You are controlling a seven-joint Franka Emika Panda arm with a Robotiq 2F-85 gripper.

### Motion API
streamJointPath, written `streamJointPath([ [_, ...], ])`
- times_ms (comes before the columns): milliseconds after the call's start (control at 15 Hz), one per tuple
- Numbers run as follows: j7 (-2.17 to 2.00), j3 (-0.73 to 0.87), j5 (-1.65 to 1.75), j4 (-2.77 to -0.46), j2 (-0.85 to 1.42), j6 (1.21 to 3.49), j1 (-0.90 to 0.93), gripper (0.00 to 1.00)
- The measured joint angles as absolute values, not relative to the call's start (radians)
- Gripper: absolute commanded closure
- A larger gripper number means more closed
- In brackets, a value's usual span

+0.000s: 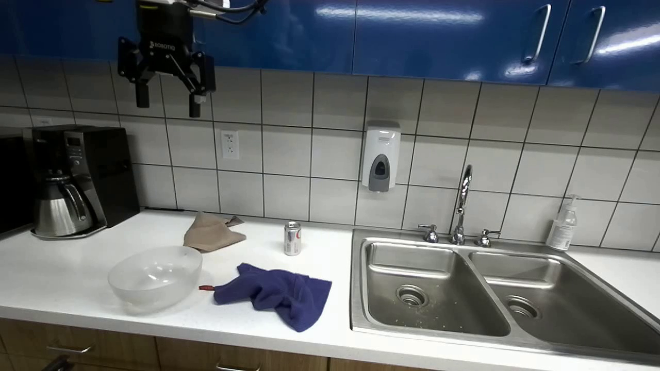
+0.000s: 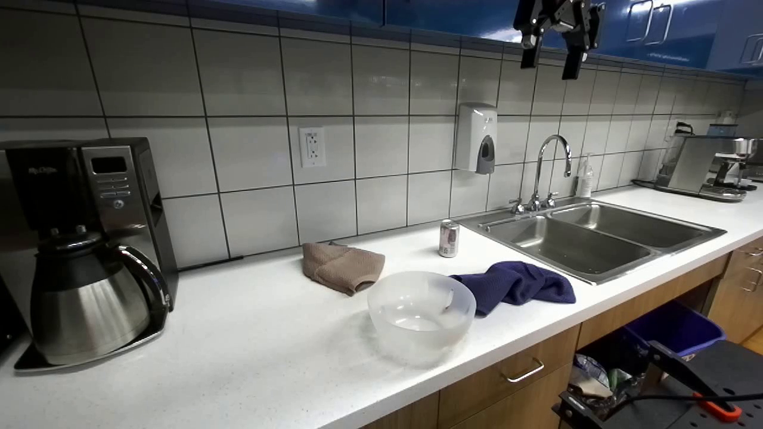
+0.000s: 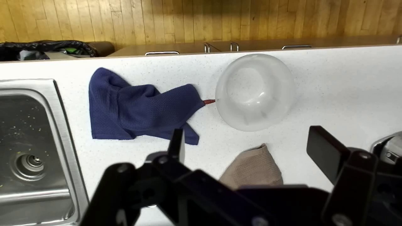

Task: Put the grey can in the plastic bowl

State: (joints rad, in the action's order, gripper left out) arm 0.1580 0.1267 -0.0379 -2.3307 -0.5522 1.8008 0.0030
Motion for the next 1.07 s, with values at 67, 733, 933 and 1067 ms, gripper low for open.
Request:
streamJointPath([
  [67,0.158,0.127,-0.038,-2.331,-0.551,1.802,0.003,0.0],
  [733,0.215,0.147,0.007,-2.344,-0.4,1.933,-0.012,0.0],
  [933,0.214,0.147,0.042,-2.386,-0.371,2.002,-0.018,0.0],
  [1067,0.212,0.147,0.062,-2.425,-0.361,2.058,-0.027,0.0],
])
